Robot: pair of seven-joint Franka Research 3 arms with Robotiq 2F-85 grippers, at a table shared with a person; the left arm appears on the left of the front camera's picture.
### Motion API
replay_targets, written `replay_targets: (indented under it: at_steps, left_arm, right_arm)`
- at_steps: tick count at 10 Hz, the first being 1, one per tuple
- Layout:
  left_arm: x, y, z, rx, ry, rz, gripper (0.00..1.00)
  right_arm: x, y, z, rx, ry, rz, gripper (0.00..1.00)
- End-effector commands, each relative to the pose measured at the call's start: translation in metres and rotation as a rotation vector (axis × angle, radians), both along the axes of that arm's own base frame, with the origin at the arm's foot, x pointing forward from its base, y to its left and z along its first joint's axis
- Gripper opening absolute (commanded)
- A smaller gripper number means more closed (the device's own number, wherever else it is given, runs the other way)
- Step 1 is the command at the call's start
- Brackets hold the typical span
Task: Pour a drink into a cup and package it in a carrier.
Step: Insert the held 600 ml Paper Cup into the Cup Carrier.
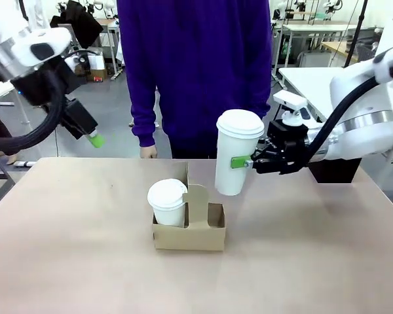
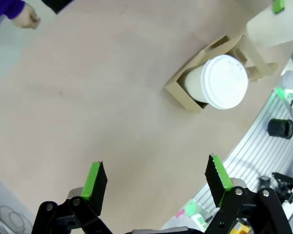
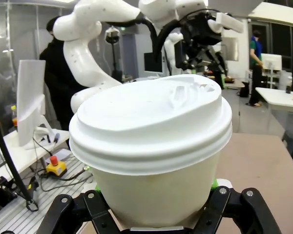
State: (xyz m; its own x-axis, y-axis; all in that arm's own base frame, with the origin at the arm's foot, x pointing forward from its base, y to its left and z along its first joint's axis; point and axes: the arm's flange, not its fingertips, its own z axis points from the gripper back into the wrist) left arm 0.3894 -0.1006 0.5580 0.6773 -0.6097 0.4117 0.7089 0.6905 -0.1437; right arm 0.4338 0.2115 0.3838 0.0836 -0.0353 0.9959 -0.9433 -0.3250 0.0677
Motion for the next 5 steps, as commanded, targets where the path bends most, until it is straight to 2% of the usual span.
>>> replay_targets:
  at_steps: [1, 3, 5]
  left_arm:
    - [-0.004, 0.023, -0.021, -0.09, -0.062, -0.065, 1.0]
    - [-0.005, 0.046, -0.038, -0.146, -0.105, -0.128, 1.0]
    - [-0.004, 0.063, -0.053, -0.205, -0.111, -0.183, 1.0]
  right_arm:
    - [0.005, 0.017, -0.006, 0.026, -0.018, 0.026, 0.8]
    - [0.002, 0.03, -0.021, 0.029, -0.015, 0.044, 0.8]
    - [0.005, 0.035, -0.034, 0.026, -0.028, 0.029, 0.8]
